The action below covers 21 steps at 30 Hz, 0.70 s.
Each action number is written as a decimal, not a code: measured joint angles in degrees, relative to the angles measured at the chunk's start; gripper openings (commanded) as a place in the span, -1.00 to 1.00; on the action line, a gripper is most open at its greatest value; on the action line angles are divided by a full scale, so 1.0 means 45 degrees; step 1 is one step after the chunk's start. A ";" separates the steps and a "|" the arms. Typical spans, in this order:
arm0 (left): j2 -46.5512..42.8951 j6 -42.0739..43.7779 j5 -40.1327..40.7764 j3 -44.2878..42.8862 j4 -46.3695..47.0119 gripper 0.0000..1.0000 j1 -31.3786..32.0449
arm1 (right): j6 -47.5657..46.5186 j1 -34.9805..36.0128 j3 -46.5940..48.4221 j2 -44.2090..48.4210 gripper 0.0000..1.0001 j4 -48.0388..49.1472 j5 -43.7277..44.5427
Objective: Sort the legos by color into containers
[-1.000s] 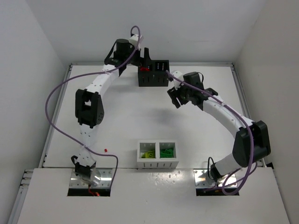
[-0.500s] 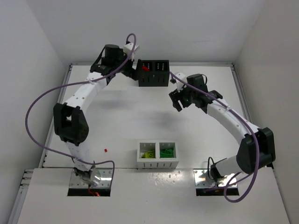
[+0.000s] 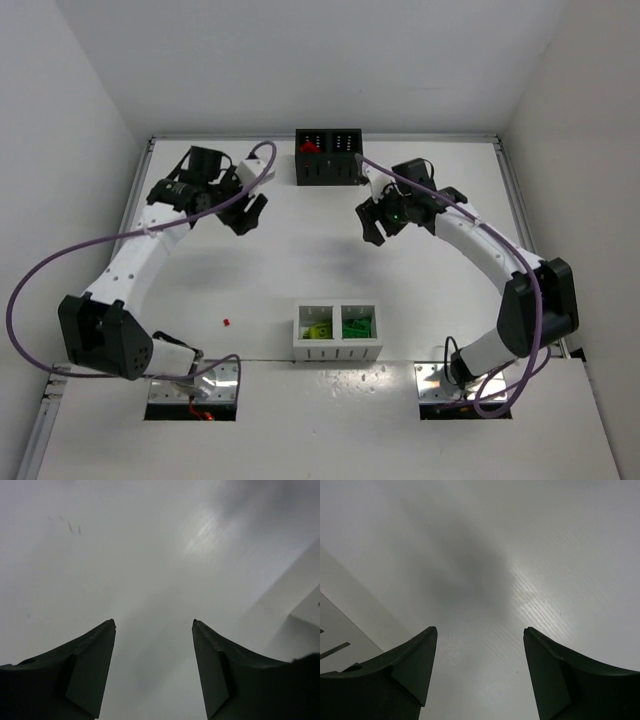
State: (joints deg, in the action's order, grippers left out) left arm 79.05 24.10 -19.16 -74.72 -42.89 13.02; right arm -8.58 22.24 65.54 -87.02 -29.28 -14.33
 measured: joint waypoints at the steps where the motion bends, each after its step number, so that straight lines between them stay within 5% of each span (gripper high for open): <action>1: -0.0262 0.0219 0.0219 0.0257 -0.0374 0.34 -0.0097 | 0.0005 0.0000 0.0039 -0.0112 0.39 0.0024 -0.0058; 21: -0.2191 0.3366 0.1831 0.5153 -0.4949 0.21 -0.0821 | 0.0291 0.0000 0.0039 -0.0325 0.39 0.0403 -0.0359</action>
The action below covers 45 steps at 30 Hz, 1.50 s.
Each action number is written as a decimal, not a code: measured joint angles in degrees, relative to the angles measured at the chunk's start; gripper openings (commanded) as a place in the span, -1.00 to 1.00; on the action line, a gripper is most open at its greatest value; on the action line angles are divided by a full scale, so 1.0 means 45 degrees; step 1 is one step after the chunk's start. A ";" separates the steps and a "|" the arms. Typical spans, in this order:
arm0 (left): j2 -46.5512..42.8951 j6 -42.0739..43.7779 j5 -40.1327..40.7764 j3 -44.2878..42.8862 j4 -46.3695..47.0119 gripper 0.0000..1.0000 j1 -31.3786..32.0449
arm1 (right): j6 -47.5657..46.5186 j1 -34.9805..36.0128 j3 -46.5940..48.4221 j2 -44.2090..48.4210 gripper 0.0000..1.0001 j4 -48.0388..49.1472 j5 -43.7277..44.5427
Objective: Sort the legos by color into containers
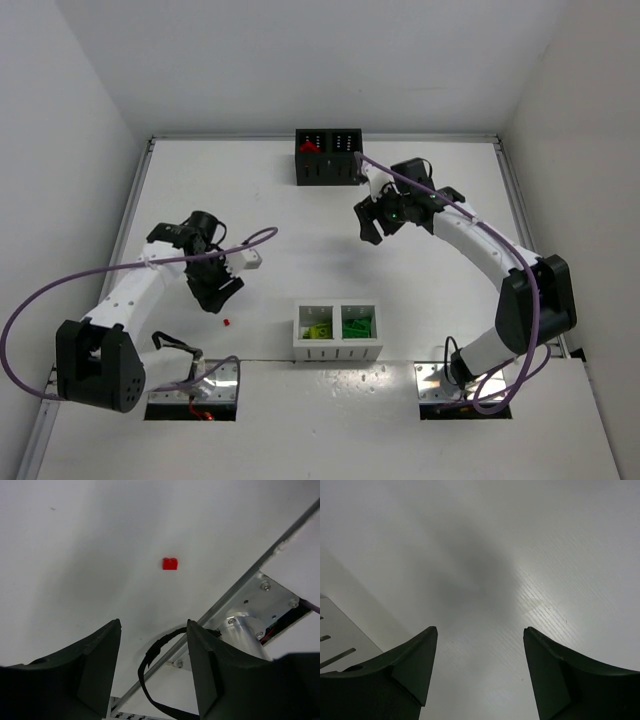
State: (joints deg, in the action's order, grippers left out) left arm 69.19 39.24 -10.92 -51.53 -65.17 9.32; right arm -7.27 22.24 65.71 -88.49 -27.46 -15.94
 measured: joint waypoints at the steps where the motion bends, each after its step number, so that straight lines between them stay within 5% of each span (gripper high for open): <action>1: -0.0102 0.0141 -0.0049 0.0151 -0.0107 0.18 0.0107 | 0.0000 0.0000 -0.0010 0.0000 0.39 0.0010 -0.0010; 14: 0.0272 -0.0816 0.0282 0.1433 0.0617 0.03 0.2443 | 0.0000 0.0000 -0.0461 0.0005 0.39 0.0209 0.0015; 45: 0.4512 -0.2963 0.2079 0.1579 0.1996 -0.09 0.3755 | -0.0340 0.0000 -0.0758 0.0369 0.39 0.0330 0.0495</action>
State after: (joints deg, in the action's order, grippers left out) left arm 89.49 25.91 -1.56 -44.42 -56.18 26.22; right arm -8.80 22.24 62.30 -86.83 -25.98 -13.72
